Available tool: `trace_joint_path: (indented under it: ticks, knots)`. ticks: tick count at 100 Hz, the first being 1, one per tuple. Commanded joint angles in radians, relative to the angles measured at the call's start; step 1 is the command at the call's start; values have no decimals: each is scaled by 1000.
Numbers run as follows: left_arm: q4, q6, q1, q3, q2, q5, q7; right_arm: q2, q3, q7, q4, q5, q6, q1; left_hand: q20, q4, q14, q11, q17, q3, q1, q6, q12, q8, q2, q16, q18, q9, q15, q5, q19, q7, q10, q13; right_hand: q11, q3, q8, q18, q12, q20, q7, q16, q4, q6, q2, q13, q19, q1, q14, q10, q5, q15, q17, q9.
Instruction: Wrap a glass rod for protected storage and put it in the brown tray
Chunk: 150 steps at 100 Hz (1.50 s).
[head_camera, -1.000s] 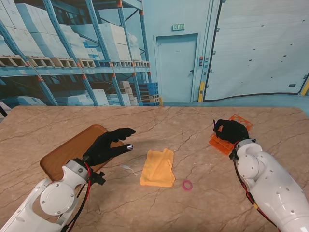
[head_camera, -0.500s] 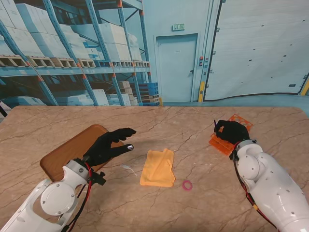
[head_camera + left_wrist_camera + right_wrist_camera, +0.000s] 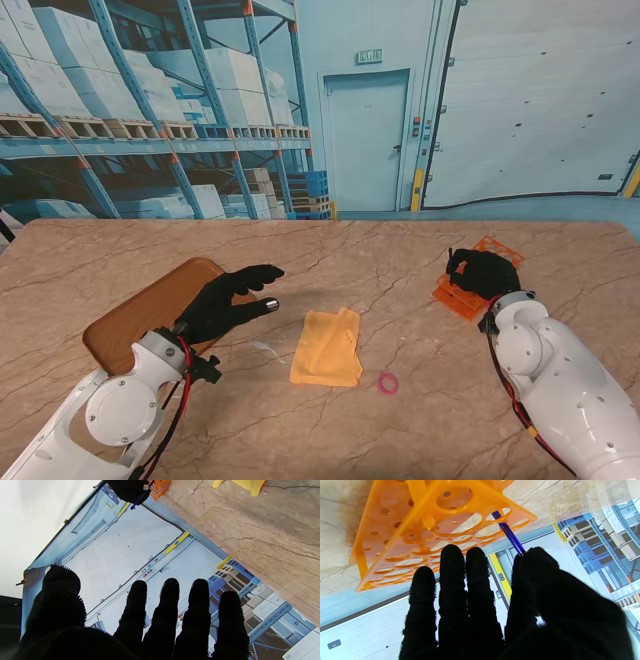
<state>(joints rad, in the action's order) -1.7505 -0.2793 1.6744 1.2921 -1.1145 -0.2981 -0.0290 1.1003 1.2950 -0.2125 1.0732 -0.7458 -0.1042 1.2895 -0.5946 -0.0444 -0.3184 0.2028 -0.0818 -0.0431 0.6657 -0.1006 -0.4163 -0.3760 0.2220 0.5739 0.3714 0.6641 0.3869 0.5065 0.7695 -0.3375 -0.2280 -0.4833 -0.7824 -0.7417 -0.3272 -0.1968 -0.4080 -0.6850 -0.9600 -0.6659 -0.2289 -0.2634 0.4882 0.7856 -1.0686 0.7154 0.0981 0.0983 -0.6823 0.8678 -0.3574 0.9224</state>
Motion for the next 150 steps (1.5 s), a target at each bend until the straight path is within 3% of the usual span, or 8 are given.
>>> trace_joint_path:
  ticks: [1, 93, 126, 150]
  knots:
    - [-9, 7, 8, -3, -4, 4, -2, 2, 5, -3, 6, -2, -8, 6, -8, 33, -9, -22, 13, 21, 20, 30, 6, -9, -38, -2, 16, 9, 1, 12, 16, 15, -9, 5, -20, 3, -41, -6, -10, 12, -80, 3, 15, -60, -104, 4, -22, 53, -3, 6, -41, 11, 11, 2]
    - [-13, 20, 6, -9, -4, 7, -3, -2, 105, -13, 101, -20, -117, 72, -7, 33, -10, -23, 13, 25, 21, 31, 6, -8, -44, -2, 16, 11, 2, 13, 18, 16, -10, 5, -51, 13, -75, -7, -19, 10, -83, -3, 40, -48, -116, -9, -22, 55, 0, 12, -28, 28, 21, -17]
    - [-16, 19, 9, -8, -4, 5, -1, -11, 129, 49, 221, -33, -217, 119, -7, 33, -11, -23, 14, 26, 22, 30, 6, -8, -45, -2, 16, 10, 2, 13, 17, 16, -10, 5, -59, 7, -65, -15, -19, 9, -75, -8, 53, 3, -114, -7, -20, 64, 13, 27, -34, 40, 25, -12]
    - [-18, 10, 15, 0, -6, 1, 8, -20, 98, 123, 319, -37, -244, 148, -6, 33, -9, -24, 14, 26, 23, 31, 7, -8, -46, -2, 17, 10, 2, 14, 17, 16, -9, 5, -68, -3, -53, -20, -22, 5, -70, -14, 61, 45, -108, 4, -30, 69, 28, 46, -45, 54, 16, -2]
